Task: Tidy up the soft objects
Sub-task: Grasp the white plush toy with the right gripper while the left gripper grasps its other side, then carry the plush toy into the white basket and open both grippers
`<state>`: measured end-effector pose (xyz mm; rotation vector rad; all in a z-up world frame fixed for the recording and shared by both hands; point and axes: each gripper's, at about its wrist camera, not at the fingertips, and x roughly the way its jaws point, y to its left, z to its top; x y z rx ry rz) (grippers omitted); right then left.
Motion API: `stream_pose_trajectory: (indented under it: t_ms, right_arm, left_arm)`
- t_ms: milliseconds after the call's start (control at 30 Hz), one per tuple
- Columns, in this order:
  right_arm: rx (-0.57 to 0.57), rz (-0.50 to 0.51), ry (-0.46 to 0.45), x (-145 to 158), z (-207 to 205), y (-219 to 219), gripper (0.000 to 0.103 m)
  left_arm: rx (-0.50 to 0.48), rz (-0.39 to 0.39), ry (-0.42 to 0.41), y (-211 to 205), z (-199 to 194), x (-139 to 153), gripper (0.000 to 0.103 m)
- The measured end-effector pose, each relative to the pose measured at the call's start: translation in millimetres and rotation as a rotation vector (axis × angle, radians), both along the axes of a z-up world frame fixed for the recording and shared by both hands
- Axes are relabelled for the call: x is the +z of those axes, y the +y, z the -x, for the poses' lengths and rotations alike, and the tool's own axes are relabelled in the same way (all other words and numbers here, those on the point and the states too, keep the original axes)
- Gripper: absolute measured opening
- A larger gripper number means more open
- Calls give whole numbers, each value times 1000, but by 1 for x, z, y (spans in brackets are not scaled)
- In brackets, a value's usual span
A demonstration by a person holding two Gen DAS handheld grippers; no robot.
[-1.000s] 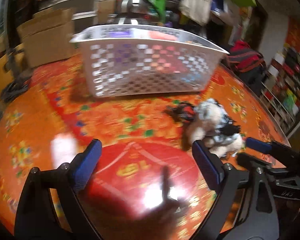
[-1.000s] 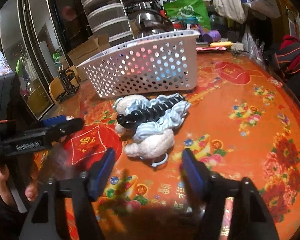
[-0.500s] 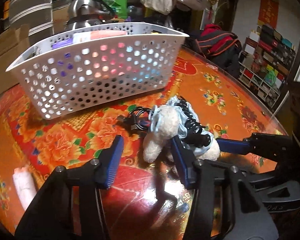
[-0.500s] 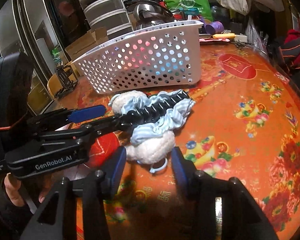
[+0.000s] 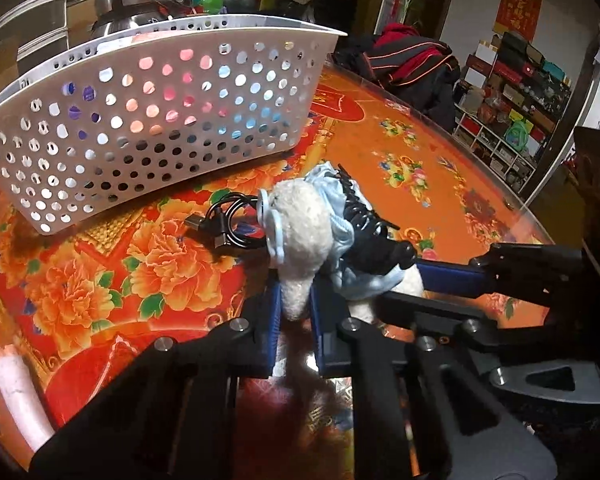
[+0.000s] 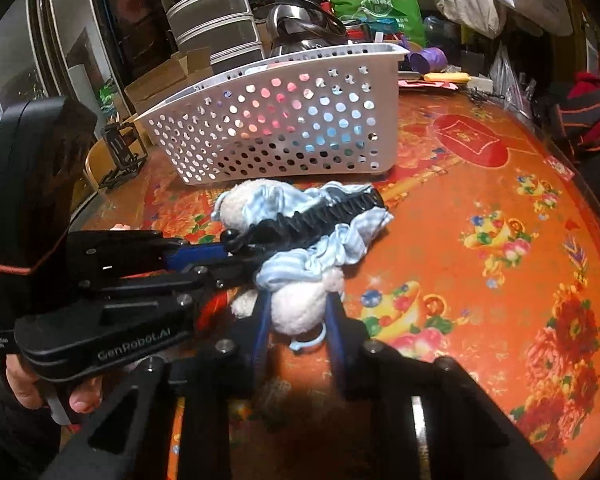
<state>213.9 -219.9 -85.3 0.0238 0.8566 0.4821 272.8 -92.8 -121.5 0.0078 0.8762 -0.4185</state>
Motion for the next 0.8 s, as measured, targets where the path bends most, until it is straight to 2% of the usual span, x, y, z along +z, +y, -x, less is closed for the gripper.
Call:
stream_pose_trajectory:
  t_ms: [133,300,600,800]
  right_arm:
    - [0,17,-28,7,5,0,22]
    - [10,22,-94,26,19,0,21]
    - [58,66,-231,79,39,17,21]
    - [97,79,-307,122,33,32,21]
  left_arm:
    - [8,15,-14,6,8,5,11]
    - [19,58,-90,19,30,27,11]
    - [48,110,-224,43,64,85,11]
    - [96,121,-294,66,68,129,11]
